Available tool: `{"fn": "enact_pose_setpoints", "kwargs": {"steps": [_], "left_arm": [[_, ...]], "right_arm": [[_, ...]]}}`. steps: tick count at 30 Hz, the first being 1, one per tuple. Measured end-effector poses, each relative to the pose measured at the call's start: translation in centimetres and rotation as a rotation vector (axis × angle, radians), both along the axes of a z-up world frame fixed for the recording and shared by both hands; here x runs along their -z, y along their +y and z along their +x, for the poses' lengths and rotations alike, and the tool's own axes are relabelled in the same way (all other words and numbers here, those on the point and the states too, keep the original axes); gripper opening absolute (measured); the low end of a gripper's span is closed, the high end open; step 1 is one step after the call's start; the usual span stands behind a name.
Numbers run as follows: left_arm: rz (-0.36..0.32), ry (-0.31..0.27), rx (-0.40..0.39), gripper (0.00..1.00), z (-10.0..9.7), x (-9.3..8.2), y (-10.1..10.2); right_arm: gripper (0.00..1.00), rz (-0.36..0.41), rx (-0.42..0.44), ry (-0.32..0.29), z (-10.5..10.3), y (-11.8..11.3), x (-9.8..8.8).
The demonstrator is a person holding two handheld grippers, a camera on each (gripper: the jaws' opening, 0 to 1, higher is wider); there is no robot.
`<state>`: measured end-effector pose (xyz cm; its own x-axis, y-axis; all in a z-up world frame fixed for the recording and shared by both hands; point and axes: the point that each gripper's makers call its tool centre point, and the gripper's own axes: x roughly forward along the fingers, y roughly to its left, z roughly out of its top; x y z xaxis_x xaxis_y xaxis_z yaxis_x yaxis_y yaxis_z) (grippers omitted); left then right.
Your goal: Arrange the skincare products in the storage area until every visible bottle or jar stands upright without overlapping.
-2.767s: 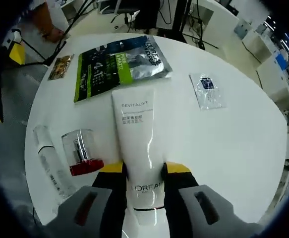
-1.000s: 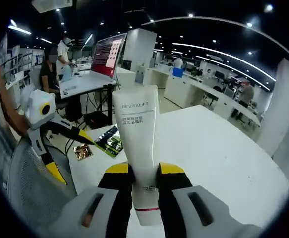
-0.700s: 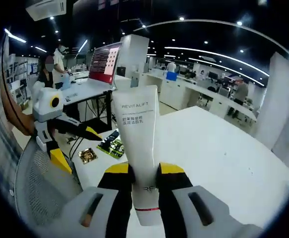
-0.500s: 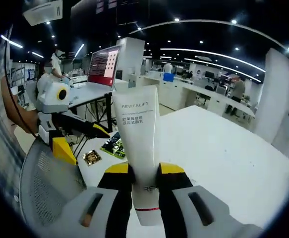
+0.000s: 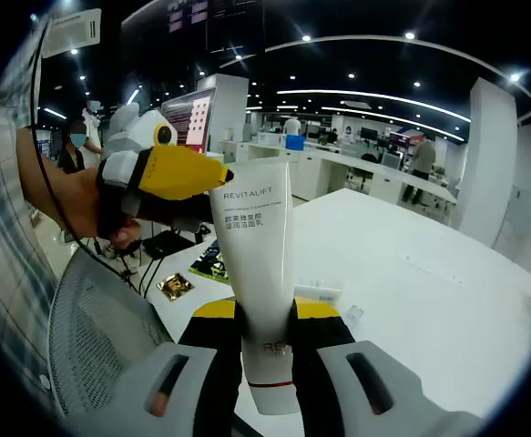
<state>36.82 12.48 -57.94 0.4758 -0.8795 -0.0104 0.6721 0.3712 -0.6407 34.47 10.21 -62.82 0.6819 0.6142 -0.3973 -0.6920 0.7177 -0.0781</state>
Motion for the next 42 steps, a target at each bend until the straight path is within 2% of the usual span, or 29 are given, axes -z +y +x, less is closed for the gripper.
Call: {"fn": "enact_pose_setpoints", "kwargs": {"steps": [5, 9, 13, 16, 21, 22, 27, 31, 36, 42], "left_arm": [[-0.024, 0.008, 0.027, 0.70, 0.5, -0.5, -1.4], [-0.018, -0.014, 0.064, 0.58, 0.3, -0.7, -2.7], [-0.033, -0.062, 0.115, 0.53, -0.6, -1.3, -4.4], [-0.012, -0.090, 0.174, 0.50, -1.7, -1.1, -5.9], [0.025, -0.155, 0.255, 0.33, -3.3, -0.9, -7.4], [0.028, -0.171, 0.244, 0.31, -3.2, -1.0, -7.4], [0.035, -0.181, 0.263, 0.31, -3.6, -1.1, -7.5], [0.043, -0.199, 0.270, 0.31, -4.1, -1.4, -7.5], [0.087, -0.260, 0.291, 0.32, -4.5, -1.4, -7.4], [0.105, -0.253, 0.278, 0.30, -4.6, -1.2, -7.3]], "right_arm": [[0.17, 0.027, 0.016, -0.006, -0.4, 0.0, -0.3], [0.17, 0.047, 0.028, -0.013, -0.9, 0.2, -0.6], [0.18, 0.072, 0.039, -0.011, -1.5, 0.0, -0.9], [0.18, 0.094, 0.047, -0.010, -2.0, -0.3, -1.2], [0.18, 0.119, 0.073, -0.017, -2.4, -1.1, -1.7], [0.18, 0.133, 0.081, -0.016, -2.5, -1.3, -1.9], [0.18, 0.149, 0.097, -0.016, -2.6, -1.5, -1.9], [0.18, 0.193, 0.100, -0.011, -2.7, -1.2, -2.2], [0.18, 0.232, 0.112, -0.012, -2.9, -1.1, -2.2], [0.19, 0.236, 0.114, -0.021, -3.0, -1.0, -2.1]]}}
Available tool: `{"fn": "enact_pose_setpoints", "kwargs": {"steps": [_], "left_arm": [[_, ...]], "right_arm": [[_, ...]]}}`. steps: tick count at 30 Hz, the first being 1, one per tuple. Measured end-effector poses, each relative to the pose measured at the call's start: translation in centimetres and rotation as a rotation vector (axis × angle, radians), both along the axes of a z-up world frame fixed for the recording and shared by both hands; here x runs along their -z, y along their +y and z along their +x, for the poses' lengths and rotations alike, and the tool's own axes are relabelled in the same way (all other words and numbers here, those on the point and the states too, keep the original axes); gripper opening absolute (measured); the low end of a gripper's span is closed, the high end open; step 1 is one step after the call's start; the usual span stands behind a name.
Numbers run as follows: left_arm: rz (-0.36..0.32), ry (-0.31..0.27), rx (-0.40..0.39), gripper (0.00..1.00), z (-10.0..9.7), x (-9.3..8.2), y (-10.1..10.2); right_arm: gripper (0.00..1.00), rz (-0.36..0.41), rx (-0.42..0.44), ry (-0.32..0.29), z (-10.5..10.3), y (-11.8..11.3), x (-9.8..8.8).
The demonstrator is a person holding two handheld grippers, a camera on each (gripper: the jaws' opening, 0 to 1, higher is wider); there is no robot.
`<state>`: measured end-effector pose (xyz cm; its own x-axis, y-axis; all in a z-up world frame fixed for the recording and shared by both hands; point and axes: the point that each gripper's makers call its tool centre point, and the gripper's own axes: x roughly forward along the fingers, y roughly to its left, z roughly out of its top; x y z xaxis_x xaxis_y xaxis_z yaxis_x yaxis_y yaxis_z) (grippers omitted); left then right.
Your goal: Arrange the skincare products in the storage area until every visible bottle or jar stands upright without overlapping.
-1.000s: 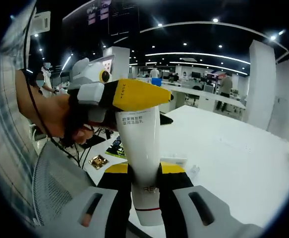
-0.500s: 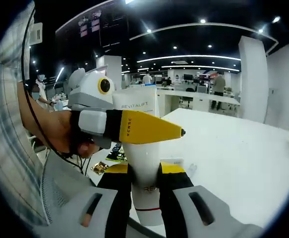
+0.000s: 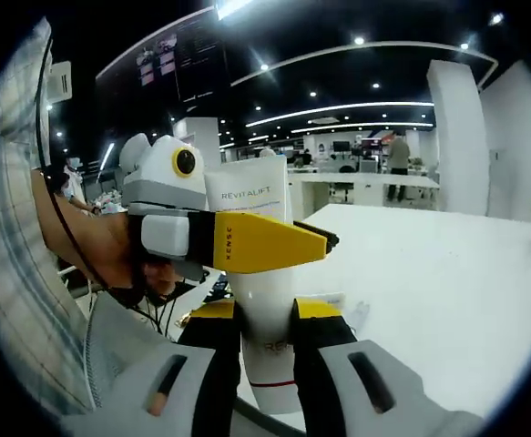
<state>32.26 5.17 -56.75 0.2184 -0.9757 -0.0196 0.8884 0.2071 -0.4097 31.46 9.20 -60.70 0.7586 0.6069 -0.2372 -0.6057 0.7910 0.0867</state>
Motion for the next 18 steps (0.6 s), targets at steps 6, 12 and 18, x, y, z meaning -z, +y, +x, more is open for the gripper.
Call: {"fn": "enact_pose_setpoints", "kwargs": {"steps": [6, 12, 18], "left_arm": [[0.023, 0.017, -0.015, 0.27, 0.4, 0.5, 0.4], [0.031, 0.025, -0.037, 0.21, 0.8, 0.7, 0.7], [0.050, -0.006, -0.041, 0.15, 1.1, 0.5, 0.8]], "right_arm": [[0.20, 0.003, 0.001, 0.005, 0.1, 0.4, 0.3], [0.23, -0.026, -0.009, -0.003, 0.3, 1.0, 0.5], [0.26, -0.068, -0.016, -0.014, 0.7, 1.5, 0.6]]}}
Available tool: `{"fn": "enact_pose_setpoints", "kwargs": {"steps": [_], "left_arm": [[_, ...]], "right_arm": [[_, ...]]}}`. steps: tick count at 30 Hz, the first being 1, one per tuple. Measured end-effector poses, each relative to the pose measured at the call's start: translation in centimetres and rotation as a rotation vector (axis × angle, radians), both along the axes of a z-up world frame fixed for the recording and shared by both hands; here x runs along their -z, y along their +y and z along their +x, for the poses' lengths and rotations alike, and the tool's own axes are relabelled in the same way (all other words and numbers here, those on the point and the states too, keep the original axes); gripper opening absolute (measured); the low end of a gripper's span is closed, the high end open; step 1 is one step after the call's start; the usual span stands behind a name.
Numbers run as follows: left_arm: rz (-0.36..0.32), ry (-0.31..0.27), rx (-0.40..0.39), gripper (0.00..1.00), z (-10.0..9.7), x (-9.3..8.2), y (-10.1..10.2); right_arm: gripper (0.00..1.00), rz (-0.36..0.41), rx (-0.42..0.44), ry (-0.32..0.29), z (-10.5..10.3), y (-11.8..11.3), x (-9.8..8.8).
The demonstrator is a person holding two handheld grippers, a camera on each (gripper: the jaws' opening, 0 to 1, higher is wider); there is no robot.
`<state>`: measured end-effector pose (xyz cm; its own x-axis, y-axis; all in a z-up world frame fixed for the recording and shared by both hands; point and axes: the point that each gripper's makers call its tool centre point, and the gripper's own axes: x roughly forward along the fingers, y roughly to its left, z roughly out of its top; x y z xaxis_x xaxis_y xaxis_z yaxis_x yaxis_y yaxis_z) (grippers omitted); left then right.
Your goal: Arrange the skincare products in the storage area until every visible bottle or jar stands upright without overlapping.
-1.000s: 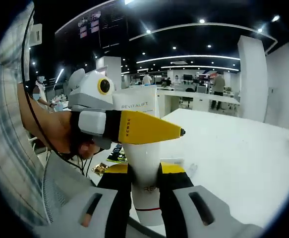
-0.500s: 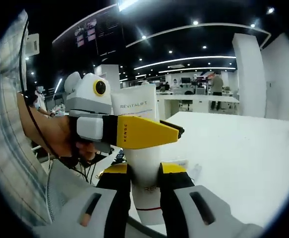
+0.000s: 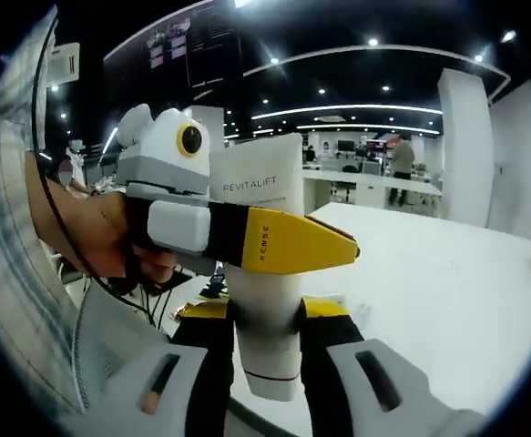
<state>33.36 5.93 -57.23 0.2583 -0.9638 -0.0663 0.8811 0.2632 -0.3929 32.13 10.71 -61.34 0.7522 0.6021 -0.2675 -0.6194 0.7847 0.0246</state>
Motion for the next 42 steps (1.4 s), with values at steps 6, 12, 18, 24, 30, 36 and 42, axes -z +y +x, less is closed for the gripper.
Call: {"fn": "enact_pose_setpoints", "kwargs": {"steps": [6, 12, 18, 24, 30, 36, 42], "left_arm": [[0.040, -0.043, 0.030, 0.14, 0.4, 0.2, -0.1], [0.102, -0.139, 0.131, 0.13, 0.2, 0.4, -0.6], [0.084, -0.215, 0.311, 0.14, -0.9, -0.7, -0.7], [0.066, -0.191, 0.453, 0.14, -2.7, -1.1, -0.5], [0.045, -0.226, 0.554, 0.14, -4.8, -1.3, -0.7], [0.153, -0.163, 0.616, 0.17, -5.1, -0.4, 0.2], [0.281, -0.264, 0.684, 0.17, -4.7, -1.6, 1.4]], "right_arm": [[0.28, 0.024, 0.000, 0.027, 0.9, 0.1, 0.1], [0.28, 0.053, -0.011, 0.048, 1.1, -0.4, 0.3], [0.34, 0.061, -0.072, 0.110, 0.2, -0.6, 1.8], [0.38, 0.088, -0.160, 0.103, -0.1, 0.1, 1.0], [0.24, 0.092, -0.286, 0.090, -1.0, 1.7, 0.7], [0.20, 0.081, -0.298, 0.104, -1.6, 2.2, 1.5], [0.19, 0.066, -0.284, 0.115, -1.8, 1.4, 2.1]]}}
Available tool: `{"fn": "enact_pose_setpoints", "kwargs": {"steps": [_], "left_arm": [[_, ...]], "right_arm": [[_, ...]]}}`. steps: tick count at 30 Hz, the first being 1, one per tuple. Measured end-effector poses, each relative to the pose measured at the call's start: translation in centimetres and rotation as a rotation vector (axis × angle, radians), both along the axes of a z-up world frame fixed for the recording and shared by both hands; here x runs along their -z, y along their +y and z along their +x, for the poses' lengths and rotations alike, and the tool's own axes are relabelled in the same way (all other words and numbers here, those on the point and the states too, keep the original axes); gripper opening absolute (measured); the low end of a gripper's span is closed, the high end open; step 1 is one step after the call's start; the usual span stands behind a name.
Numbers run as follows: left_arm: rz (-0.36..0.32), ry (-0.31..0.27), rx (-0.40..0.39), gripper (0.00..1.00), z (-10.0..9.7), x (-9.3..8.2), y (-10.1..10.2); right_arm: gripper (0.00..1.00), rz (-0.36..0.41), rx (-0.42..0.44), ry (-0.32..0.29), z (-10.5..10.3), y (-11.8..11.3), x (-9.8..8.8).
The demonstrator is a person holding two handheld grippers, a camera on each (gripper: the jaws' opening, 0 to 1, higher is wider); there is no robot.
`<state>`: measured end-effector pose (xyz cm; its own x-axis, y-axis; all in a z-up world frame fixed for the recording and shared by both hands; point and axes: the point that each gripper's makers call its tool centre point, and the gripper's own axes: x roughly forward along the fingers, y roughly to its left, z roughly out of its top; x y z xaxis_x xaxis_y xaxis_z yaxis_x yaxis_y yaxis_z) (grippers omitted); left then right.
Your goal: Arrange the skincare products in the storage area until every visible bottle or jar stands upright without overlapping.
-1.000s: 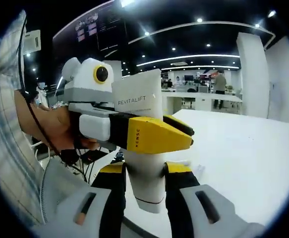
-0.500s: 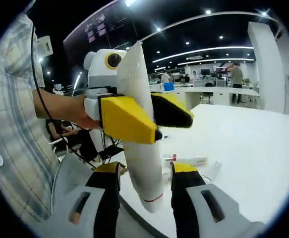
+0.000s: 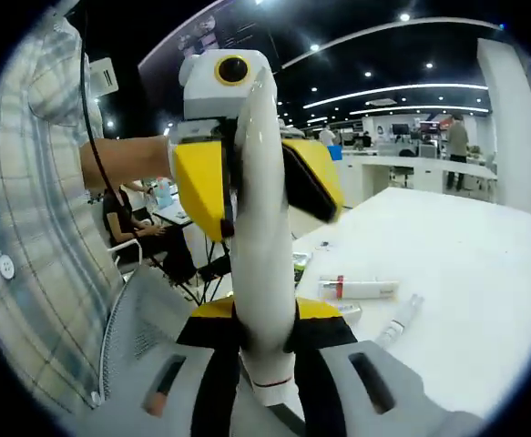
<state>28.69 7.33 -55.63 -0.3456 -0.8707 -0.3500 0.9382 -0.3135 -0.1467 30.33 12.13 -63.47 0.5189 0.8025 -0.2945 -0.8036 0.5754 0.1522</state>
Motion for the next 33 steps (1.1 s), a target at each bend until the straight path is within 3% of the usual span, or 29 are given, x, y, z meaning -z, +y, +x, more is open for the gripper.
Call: {"fn": "enact_pose_setpoints", "kwargs": {"steps": [3, 7, 11, 13, 17, 20, 33], "left_arm": [[0.134, -0.105, 0.017, 0.17, 1.0, 0.3, 1.0], [0.214, -0.207, 0.076, 0.17, 1.1, 0.1, 1.3], [0.363, -0.296, 0.153, 0.15, 0.4, 1.3, 1.9], [0.399, -0.308, 0.166, 0.15, 0.3, 1.7, 2.0], [0.451, -0.262, 0.142, 0.12, 0.2, 1.8, 1.9], [0.474, -0.283, 0.137, 0.10, 0.3, 1.8, 1.8], [0.526, -0.341, 0.143, 0.06, 0.9, 1.7, 0.9]], "right_arm": [[0.19, -0.007, 0.013, 0.002, 0.1, -0.6, 0.1], [0.19, -0.045, 0.008, 0.002, 0.1, -0.8, 0.5], [0.19, -0.063, 0.008, -0.003, 0.1, -0.7, 0.5], [0.19, -0.071, 0.006, -0.004, 0.1, -0.6, 0.6], [0.20, -0.093, 0.003, -0.007, -0.1, -0.6, 1.1], [0.21, -0.064, 0.019, 0.005, 0.1, -0.6, 1.1], [0.25, -0.082, 0.125, -0.022, 1.7, -1.9, 1.0]]}}
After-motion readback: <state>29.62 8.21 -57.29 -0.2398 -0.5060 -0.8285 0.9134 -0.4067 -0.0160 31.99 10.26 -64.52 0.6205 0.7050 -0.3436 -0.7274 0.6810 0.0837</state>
